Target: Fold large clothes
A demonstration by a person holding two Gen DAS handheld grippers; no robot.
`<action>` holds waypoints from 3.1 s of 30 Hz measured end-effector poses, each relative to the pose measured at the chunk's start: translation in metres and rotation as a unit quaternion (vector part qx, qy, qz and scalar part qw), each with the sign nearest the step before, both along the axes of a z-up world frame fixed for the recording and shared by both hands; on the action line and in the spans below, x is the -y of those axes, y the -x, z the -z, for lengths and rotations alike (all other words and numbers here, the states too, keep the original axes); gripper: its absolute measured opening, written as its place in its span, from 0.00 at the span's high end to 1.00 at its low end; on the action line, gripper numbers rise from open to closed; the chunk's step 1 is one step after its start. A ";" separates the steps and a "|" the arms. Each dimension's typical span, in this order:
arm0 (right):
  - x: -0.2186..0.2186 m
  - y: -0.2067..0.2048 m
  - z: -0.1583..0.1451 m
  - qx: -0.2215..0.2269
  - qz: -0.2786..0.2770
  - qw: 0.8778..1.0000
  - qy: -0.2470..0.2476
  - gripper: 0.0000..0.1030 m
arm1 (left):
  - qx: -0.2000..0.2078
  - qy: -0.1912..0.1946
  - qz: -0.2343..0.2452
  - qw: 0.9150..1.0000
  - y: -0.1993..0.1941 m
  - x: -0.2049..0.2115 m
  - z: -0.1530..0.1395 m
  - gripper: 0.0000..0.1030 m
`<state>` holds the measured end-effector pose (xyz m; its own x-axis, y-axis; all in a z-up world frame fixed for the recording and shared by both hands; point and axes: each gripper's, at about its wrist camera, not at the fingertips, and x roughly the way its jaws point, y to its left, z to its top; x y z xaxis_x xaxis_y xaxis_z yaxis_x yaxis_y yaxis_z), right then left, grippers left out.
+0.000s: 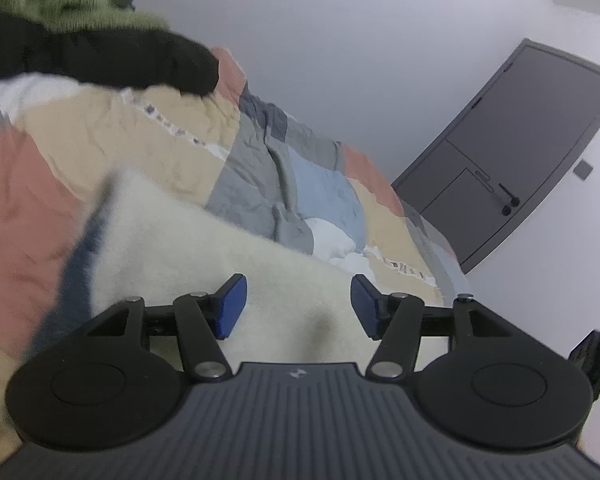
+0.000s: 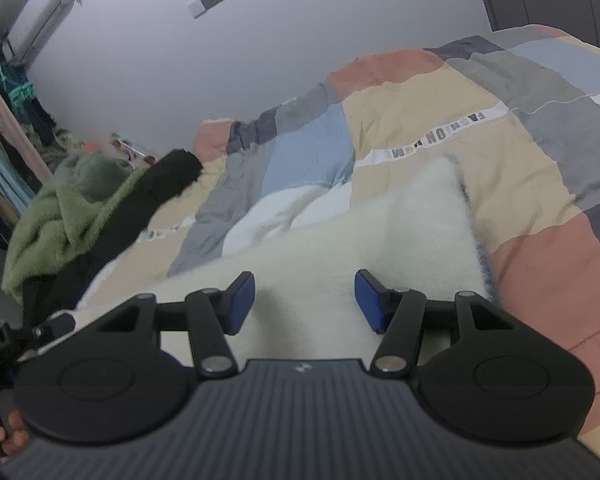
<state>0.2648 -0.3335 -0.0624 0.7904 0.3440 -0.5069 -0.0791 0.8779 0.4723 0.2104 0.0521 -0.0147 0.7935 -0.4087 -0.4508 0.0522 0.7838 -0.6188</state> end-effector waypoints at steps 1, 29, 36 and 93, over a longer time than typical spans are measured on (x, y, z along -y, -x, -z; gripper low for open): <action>0.002 0.002 -0.002 0.002 0.001 1.000 -0.001 0.44 | 0.005 -0.009 -0.001 1.000 0.004 -0.001 -0.003 0.38; 0.069 -0.012 0.025 -0.018 0.099 0.995 0.002 0.08 | -0.084 0.016 -0.135 0.987 0.002 -0.069 0.030 0.25; 0.058 -0.023 0.029 -0.011 0.049 0.998 -0.029 0.57 | -0.069 -0.002 -0.120 0.990 0.000 -0.063 0.026 0.59; -0.013 0.095 0.020 -0.069 -0.013 0.985 -0.155 0.17 | -0.133 0.171 -0.054 0.975 0.086 0.014 0.052 0.10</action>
<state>0.1703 -0.3202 -0.0825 0.7101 0.5180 -0.4769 -0.0149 0.6882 0.7254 0.1241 0.0379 -0.0665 0.7133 -0.4923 -0.4988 -0.2171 0.5215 -0.8252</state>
